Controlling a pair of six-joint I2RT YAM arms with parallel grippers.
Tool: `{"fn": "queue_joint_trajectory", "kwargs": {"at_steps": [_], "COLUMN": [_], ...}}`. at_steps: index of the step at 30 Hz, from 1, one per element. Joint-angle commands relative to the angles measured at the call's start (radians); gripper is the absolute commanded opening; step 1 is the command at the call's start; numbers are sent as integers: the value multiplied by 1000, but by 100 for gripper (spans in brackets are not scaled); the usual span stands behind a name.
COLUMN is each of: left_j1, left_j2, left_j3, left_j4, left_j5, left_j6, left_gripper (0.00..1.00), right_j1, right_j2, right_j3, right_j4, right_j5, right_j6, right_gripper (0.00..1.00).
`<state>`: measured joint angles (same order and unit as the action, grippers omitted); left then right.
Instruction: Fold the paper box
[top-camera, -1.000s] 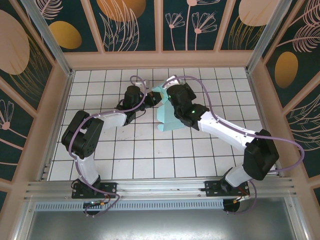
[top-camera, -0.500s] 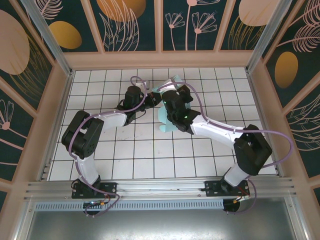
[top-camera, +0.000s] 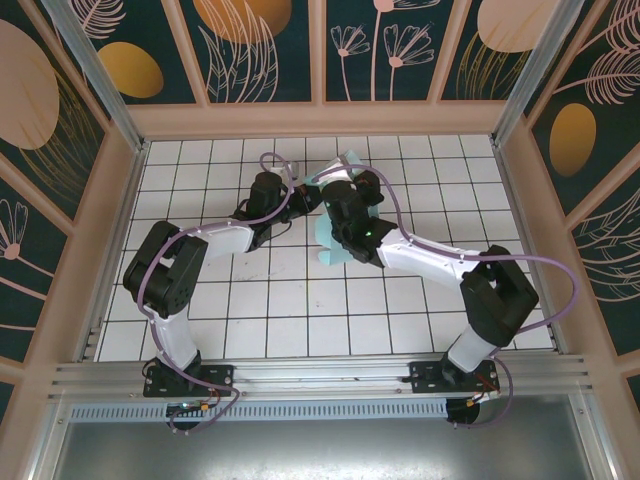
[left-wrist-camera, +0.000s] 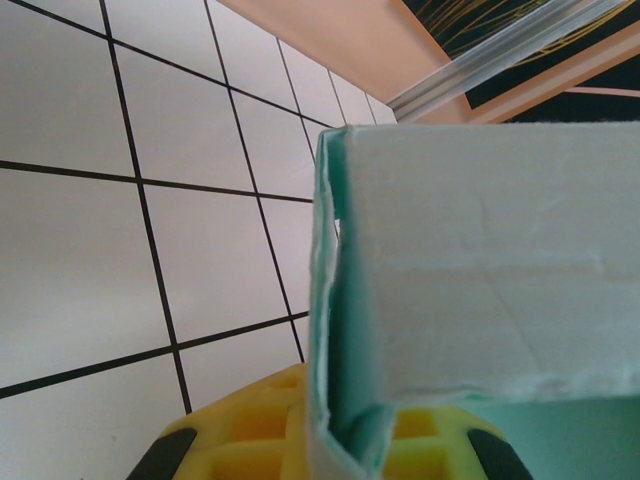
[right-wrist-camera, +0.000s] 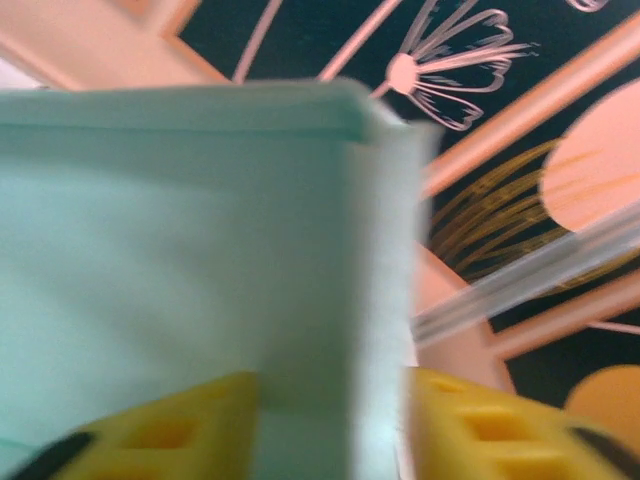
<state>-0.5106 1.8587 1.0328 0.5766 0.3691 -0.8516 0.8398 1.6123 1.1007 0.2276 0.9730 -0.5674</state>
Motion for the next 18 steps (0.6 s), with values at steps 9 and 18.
{"fn": "queue_joint_trajectory", "kwargs": {"at_steps": [9, 18], "left_j1": [-3, -3], "left_j2": [-34, -42], "left_j3": [99, 124], "left_j4": [-205, -303], "left_j5": [-152, -207], "left_j6": [-31, -15], "left_gripper": [0, 0], "right_j1": [-63, -238], "right_j2": [-226, -337], "right_j3": [38, 16], "right_j4": [-179, -178], "right_j5": [-532, -874], "right_j6": [397, 658], "right_gripper": [85, 82]}}
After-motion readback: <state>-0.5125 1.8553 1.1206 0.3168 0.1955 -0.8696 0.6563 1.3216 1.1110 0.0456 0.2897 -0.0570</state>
